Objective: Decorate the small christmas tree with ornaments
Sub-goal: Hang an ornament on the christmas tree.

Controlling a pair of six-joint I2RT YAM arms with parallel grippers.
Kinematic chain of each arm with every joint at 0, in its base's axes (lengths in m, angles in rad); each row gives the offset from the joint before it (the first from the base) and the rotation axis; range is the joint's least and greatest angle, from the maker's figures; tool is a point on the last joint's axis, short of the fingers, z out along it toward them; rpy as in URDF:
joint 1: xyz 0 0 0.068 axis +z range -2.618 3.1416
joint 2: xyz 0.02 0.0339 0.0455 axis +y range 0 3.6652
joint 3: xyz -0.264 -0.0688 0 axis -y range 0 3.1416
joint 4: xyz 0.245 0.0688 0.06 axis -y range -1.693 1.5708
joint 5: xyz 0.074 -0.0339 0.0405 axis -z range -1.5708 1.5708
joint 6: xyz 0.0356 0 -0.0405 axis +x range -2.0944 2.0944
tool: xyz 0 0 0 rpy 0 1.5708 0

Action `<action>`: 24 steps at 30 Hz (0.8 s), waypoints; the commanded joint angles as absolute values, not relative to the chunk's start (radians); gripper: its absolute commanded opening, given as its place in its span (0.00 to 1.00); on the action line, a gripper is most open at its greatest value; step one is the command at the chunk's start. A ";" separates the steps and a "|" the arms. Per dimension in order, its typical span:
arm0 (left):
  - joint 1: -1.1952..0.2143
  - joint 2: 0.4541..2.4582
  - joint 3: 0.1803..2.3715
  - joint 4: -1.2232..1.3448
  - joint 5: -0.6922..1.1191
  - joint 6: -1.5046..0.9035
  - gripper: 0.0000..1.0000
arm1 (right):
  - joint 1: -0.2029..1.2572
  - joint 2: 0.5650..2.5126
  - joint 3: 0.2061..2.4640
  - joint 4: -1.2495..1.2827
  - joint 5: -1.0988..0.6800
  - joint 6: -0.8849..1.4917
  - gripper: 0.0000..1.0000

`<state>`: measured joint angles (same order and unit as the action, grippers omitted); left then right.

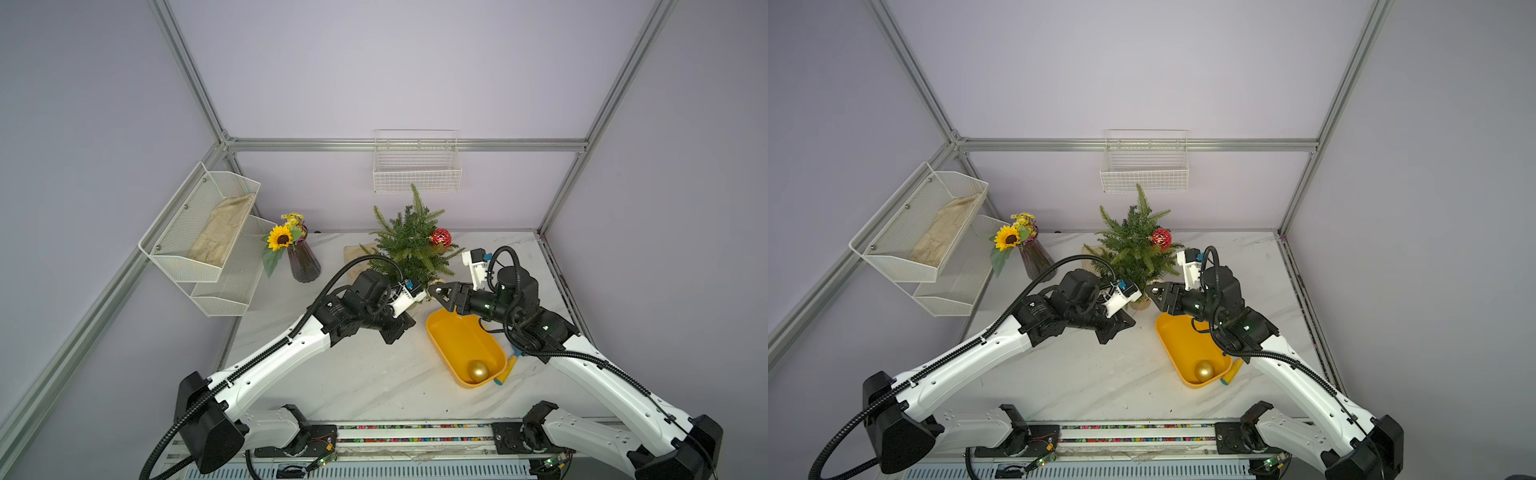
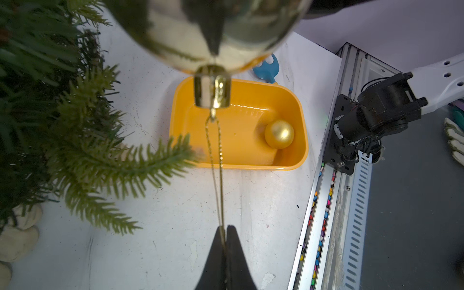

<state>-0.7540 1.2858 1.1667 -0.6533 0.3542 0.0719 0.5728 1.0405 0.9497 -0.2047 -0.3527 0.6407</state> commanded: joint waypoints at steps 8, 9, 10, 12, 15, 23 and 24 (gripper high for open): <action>-0.758 1.282 1.236 -0.615 0.337 0.084 0.00 | 0.577 1.050 0.956 -0.152 -0.360 0.628 0.36; -0.758 1.284 1.239 -0.614 0.335 0.083 0.00 | 0.577 1.051 0.956 -0.149 -0.363 0.630 0.36; -0.757 1.285 1.241 -0.613 0.333 0.083 0.00 | 0.577 1.053 0.955 -0.146 -0.367 0.632 0.36; -0.758 1.286 1.245 -0.611 0.334 0.084 0.00 | 0.577 1.056 0.955 -0.143 -0.373 0.632 0.36; -0.759 1.284 1.250 -0.605 0.333 0.084 0.00 | 0.577 1.060 0.955 -0.145 -0.377 0.632 0.36; -0.758 1.280 1.252 -0.577 0.323 0.073 0.00 | 0.577 1.057 0.945 -0.143 -0.373 0.634 0.36; -0.758 1.282 1.255 -0.578 0.323 0.072 0.00 | 0.577 1.056 0.944 -0.143 -0.372 0.633 0.36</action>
